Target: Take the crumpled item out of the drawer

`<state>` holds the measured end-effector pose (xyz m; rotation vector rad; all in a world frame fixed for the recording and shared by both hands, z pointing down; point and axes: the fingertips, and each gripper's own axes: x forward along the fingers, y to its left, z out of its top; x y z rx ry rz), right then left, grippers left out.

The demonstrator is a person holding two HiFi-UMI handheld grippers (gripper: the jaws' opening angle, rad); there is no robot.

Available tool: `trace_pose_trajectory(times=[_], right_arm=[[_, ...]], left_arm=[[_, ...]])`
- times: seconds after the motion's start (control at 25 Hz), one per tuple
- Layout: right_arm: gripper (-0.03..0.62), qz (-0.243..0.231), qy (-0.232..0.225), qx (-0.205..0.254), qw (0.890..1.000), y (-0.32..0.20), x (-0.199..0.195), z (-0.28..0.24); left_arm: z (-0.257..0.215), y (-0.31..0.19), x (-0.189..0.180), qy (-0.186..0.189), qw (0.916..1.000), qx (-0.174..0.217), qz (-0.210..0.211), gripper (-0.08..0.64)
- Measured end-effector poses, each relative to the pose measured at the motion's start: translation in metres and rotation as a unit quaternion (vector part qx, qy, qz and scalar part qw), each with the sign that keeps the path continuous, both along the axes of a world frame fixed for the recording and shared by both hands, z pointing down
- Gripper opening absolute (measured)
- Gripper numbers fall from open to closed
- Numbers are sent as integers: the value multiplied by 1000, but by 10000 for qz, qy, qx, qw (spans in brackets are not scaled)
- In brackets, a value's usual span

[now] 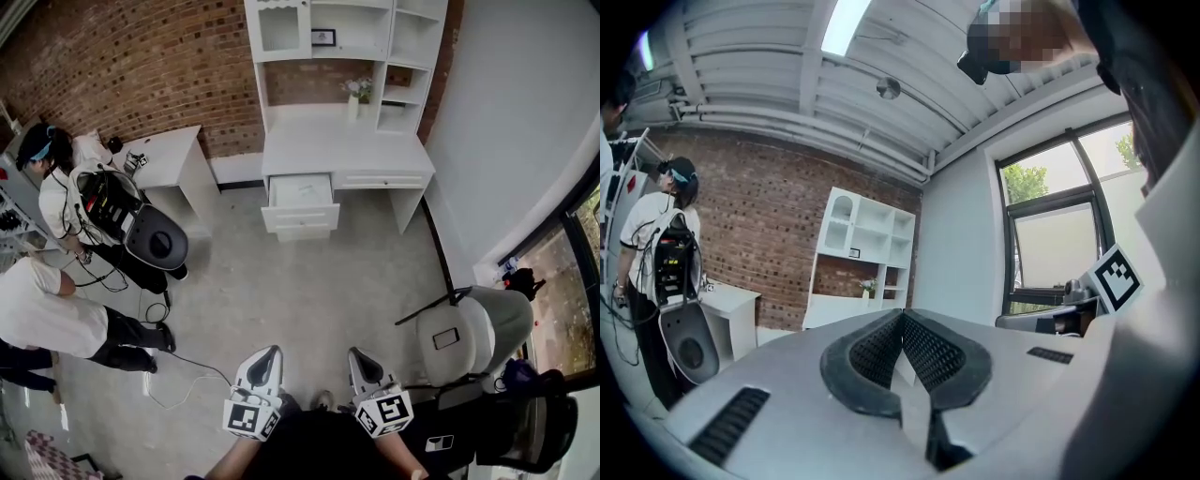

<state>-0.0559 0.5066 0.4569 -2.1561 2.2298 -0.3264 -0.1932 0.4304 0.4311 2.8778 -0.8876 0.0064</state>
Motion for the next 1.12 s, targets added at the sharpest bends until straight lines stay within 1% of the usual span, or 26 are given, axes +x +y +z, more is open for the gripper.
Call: trace_pose_trajectory(times=[0.12,0.24,0.36,0.48,0.6,0.68,0.92,1.08,1.12], right_arm=[[14,-109,4,-45,9999,-5,15,6],[14,-145,-66,-65,9999,-13,21,10],[14,-146,-80,-133,9998,-28,29,19],[14,-157,-77,-219,9996,-56,41,26],[14,-130,-29,-253,9996,-100,51,33],[14,-102,20,-281,9996,-135,57,35],[14,-98,291,-248,9992,-260,74,18],[14,-10,410,-313,9987,-338,88,15],[14,8,455,-323,9984,-357,90,16]], left_arm=[[6,2,10,-68,9999,-28,-73,26],[16,-5,15,-157,9997,-156,-131,26],[24,-20,28,-152,9996,-240,-91,26],[31,-45,46,-133,9995,-275,9,26],[41,-92,60,-150,9994,-308,78,26],[44,-130,67,-95,9993,-341,99,26],[33,-255,87,-9,9993,-242,269,26],[21,-323,99,169,9988,-224,399,26],[21,-339,101,163,9987,-213,438,26]])
